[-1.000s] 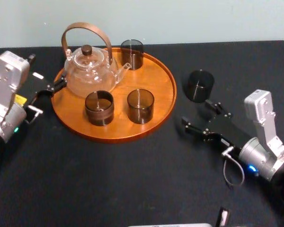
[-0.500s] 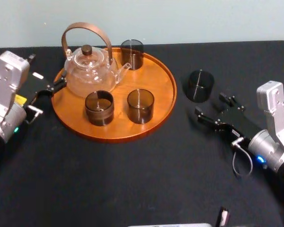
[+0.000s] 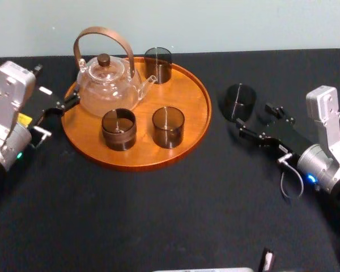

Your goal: Pick up the glass from the table and place it on the tray.

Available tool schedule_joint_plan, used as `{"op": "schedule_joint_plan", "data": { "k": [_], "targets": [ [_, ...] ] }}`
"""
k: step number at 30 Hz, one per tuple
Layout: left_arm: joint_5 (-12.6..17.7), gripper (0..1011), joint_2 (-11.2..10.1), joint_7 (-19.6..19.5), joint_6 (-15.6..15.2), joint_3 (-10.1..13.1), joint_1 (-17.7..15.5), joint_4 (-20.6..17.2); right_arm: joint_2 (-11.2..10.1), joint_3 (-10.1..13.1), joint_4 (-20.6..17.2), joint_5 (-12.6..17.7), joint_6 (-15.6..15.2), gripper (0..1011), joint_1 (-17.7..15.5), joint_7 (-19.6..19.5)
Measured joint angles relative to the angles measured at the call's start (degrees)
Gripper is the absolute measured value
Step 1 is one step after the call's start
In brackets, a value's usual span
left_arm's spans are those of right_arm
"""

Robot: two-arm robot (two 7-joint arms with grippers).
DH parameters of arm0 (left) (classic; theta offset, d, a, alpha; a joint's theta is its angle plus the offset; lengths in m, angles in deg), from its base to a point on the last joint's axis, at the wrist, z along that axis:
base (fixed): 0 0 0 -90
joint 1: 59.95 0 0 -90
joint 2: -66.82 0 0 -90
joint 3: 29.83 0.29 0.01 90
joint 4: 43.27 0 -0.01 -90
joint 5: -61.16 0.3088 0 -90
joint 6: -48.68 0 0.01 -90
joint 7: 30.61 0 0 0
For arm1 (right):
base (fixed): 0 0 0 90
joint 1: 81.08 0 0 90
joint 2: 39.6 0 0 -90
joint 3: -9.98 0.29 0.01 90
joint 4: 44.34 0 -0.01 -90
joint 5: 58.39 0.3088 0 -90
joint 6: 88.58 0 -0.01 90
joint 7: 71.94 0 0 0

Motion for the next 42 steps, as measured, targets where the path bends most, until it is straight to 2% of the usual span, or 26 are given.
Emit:
{"op": "schedule_joint_plan", "data": {
  "k": [7,17,27,34,42],
  "targets": [
    [0.0,1001,0.0,0.0,0.0,0.0,0.0,0.0,0.7,0.0,3.5,-0.2,0.0,1002,2.7,0.5],
    [0.0,1001,0.0,0.0,0.0,0.0,0.0,0.0,1.5,-0.1,6.7,-0.2,0.9,1002,5.2,1.3],
    [0.0,1001,0.0,0.0,0.0,0.0,0.0,0.0,2.3,-1.5,10.3,-0.9,2.0,1002,8.8,3.0],
    [0.0,1001,0.0,0.0,0.0,0.0,0.0,0.0,3.1,-2.3,14.2,-1.1,2.9,1002,11.6,4.0],
    [0.0,1001,0.0,0.0,0.0,0.0,0.0,0.0,3.8,-2.7,17.3,-1.1,3.7,1002,13.5,4.8]
  ]
}}
